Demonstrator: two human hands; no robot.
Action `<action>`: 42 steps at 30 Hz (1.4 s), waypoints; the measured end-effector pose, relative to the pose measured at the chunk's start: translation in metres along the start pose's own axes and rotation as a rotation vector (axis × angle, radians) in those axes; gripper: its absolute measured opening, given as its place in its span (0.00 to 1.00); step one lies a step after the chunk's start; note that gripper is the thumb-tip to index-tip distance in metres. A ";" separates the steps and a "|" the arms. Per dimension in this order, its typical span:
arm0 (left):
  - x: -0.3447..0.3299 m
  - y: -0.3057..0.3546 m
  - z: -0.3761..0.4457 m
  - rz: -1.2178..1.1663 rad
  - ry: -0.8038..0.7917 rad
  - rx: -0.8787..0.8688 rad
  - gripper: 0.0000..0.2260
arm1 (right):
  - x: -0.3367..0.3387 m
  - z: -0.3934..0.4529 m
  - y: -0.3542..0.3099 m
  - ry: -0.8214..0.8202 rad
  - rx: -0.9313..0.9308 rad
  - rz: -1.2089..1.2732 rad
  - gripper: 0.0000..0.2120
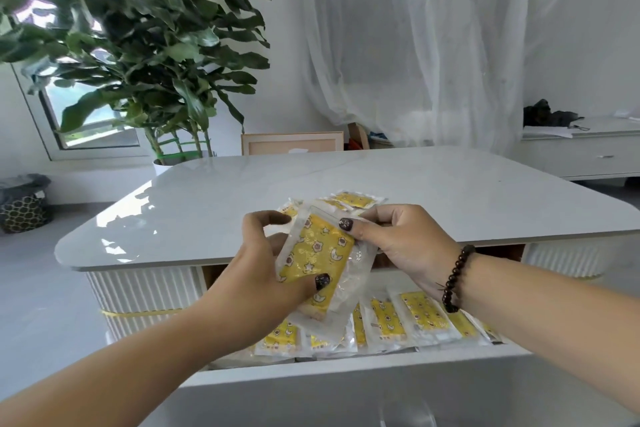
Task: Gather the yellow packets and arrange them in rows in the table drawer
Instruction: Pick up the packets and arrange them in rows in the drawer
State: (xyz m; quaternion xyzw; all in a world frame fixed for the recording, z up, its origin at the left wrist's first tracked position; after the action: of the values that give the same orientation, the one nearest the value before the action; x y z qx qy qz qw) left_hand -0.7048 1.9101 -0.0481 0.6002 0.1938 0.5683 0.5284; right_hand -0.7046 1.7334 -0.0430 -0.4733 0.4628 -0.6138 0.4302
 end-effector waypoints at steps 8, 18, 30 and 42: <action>-0.009 -0.014 0.002 -0.311 -0.060 0.207 0.06 | 0.016 -0.007 -0.004 0.203 0.008 0.187 0.03; 0.000 -0.022 0.012 -0.438 0.064 0.233 0.05 | -0.026 -0.001 0.023 0.083 -0.187 0.355 0.14; -0.001 -0.044 0.019 -0.279 -0.010 0.286 0.07 | 0.046 0.038 0.077 0.024 -0.370 -0.221 0.15; -0.037 -0.051 0.028 -0.179 -0.164 0.296 0.08 | 0.208 0.042 0.156 0.069 -0.709 -0.990 0.09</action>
State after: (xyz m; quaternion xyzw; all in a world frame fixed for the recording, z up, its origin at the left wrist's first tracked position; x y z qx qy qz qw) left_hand -0.6712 1.8863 -0.1030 0.6959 0.2843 0.4335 0.4970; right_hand -0.6872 1.4941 -0.1523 -0.7264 0.3776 -0.5646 -0.1052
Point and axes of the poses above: each hand's wrist, its own z-axis towards the middle knuckle, its own x-axis out of the back of the hand, y = z × x, the point moved 8 cm from there along z, towards the middle knuckle, and after that the axes turned 2 degrees about -x, right-handed, at the moved point
